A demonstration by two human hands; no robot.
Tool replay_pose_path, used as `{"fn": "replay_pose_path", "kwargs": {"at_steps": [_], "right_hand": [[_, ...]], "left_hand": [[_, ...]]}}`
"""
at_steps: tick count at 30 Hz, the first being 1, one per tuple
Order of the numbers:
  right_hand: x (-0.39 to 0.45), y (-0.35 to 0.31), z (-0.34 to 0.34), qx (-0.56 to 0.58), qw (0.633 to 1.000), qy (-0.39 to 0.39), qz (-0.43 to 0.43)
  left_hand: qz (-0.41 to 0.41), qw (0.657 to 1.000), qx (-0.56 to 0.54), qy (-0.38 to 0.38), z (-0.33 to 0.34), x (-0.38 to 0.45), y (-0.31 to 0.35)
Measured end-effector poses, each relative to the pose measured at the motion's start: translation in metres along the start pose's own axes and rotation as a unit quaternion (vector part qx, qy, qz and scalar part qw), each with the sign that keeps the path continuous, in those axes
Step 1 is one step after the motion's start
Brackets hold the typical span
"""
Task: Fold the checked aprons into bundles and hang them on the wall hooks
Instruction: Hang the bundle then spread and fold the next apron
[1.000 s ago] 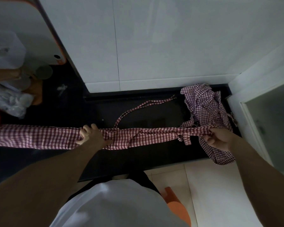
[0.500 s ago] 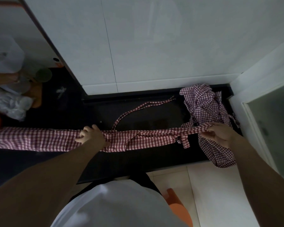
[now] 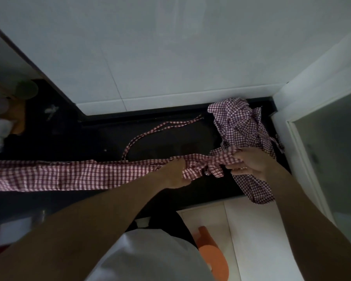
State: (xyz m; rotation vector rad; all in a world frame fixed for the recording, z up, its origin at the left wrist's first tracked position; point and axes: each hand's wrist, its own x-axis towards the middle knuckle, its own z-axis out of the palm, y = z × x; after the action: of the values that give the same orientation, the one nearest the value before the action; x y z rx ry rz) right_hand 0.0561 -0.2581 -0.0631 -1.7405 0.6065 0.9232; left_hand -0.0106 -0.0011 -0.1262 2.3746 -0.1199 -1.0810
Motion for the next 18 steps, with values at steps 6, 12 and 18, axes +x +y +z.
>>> {"fn": "replay_pose_path", "kwargs": {"at_steps": [6, 12, 18], "right_hand": [[-0.025, -0.014, 0.027, -0.036, 0.994, -0.088, -0.056], [-0.013, -0.011, 0.013, 0.045, 0.996, -0.048, -0.06], [0.006, 0.008, 0.03, 0.186, 0.978, -0.066, -0.066]], "left_hand": [[-0.033, 0.981, -0.053, 0.182, 0.013, 0.013, 0.008], [-0.001, 0.956, 0.19, 0.222, 0.01, 0.013, 0.001], [0.047, 0.977, 0.086, 0.191, 0.004, 0.023, 0.001]]}}
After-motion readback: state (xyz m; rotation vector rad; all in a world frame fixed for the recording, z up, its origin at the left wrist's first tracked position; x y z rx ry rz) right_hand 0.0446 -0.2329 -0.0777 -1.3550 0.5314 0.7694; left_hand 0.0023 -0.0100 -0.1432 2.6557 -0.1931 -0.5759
